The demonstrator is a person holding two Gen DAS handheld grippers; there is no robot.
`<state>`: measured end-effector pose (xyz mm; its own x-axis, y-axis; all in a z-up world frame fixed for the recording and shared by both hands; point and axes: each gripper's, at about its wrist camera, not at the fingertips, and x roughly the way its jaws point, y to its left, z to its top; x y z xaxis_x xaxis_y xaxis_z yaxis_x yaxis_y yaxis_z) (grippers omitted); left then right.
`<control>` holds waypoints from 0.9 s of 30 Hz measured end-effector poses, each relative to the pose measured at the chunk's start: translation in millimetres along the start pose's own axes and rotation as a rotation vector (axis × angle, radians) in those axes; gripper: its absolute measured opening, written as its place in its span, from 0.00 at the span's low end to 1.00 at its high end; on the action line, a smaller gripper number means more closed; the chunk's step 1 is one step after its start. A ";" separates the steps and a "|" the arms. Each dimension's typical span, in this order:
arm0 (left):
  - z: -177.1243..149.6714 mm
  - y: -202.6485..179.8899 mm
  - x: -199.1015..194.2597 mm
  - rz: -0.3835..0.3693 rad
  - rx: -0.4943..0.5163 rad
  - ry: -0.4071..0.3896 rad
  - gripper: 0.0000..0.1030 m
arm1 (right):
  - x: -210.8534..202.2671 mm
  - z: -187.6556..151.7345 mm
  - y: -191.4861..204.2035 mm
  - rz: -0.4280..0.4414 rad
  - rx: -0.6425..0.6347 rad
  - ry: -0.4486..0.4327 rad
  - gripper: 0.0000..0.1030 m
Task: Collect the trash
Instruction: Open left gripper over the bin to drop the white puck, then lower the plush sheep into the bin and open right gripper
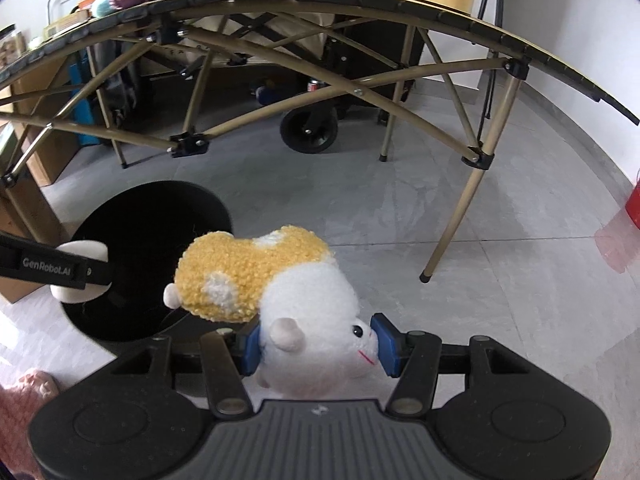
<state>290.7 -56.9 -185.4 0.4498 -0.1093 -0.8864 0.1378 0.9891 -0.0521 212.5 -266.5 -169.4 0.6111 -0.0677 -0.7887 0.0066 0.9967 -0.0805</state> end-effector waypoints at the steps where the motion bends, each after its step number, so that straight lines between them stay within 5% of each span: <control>1: 1.8 -0.1 3.0 0.001 -0.004 0.004 0.54 | 2.5 1.5 -1.3 -0.003 0.003 0.002 0.53; 10: 11.8 -1.7 16.2 0.002 -0.015 0.020 0.56 | 17.2 12.7 -5.1 -0.026 0.002 0.009 0.53; 12: 12.3 -3.5 18.2 0.001 -0.016 0.028 0.66 | 19.0 13.2 -5.7 -0.028 0.001 0.011 0.53; 14: 11.6 -3.3 18.7 0.008 -0.025 0.033 0.94 | 20.4 13.5 -5.5 -0.028 -0.001 0.013 0.53; 15: 12.4 -3.5 18.9 0.014 -0.031 0.034 0.97 | 20.5 13.8 -5.3 -0.029 -0.002 0.014 0.53; 27: 11.6 -1.7 14.3 0.038 -0.024 0.021 1.00 | 16.8 14.2 -2.6 -0.023 -0.011 0.000 0.53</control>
<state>307.1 -61.3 -192.7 0.4360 -0.0701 -0.8972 0.0996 0.9946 -0.0293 234.0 -269.6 -173.8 0.6111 -0.0901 -0.7864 0.0117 0.9944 -0.1049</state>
